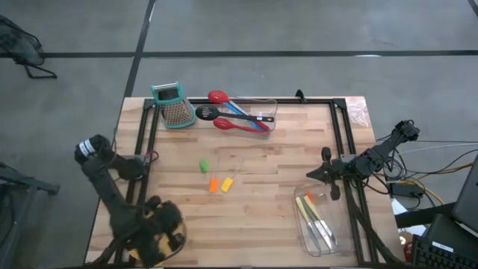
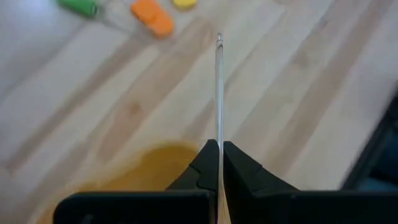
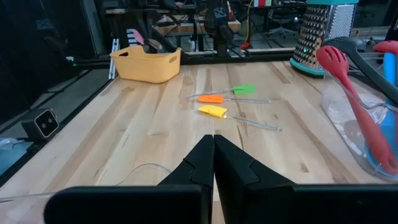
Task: Pick & Place Kitchen Items
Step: Put the pink spatula into the yellow bin, then put the green spatula into the yellow bin
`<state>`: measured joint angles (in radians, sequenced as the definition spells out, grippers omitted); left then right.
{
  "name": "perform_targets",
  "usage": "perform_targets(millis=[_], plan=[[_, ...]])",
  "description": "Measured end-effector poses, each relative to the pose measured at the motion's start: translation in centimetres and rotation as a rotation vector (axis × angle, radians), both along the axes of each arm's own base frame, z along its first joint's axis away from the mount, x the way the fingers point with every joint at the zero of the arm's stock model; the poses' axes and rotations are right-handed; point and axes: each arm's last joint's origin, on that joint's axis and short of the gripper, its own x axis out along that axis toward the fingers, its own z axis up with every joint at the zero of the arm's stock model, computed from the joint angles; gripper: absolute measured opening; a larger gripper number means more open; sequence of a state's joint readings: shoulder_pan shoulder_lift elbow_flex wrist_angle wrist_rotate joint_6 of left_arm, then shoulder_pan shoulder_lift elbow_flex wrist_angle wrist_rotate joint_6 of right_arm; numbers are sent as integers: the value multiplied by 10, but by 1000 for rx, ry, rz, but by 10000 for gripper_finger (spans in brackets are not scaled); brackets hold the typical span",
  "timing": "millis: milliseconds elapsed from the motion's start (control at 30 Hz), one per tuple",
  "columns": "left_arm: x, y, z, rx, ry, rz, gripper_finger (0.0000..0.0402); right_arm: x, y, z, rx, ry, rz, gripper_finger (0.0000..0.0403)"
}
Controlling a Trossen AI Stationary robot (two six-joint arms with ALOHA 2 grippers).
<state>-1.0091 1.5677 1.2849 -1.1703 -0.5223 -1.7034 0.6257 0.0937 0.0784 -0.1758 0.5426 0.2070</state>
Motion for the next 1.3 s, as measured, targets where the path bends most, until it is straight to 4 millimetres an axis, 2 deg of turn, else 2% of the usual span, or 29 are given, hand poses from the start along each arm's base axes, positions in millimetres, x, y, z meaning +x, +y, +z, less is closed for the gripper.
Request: perform_targets(millis=[233, 467, 967, 1067, 1300], plan=[[-42, -23, -3, -29, -7, -107, 9, 0, 0, 0, 0, 0, 0, 8], [-61, -28, -10, -69, -1, -61, 9, 0, 0, 0, 0, 0, 0, 8], [-67, -25, -27, -116, 70, 27, 13, 0, 0, 0, 0, 0, 0, 8], [-68, -23, -33, -113, 69, 52, 31, 0, 0, 0, 1, 0, 0, 9], [-68, -19, -39, -97, 69, 88, 102, 0, 0, 0, 0, 0, 0, 8]])
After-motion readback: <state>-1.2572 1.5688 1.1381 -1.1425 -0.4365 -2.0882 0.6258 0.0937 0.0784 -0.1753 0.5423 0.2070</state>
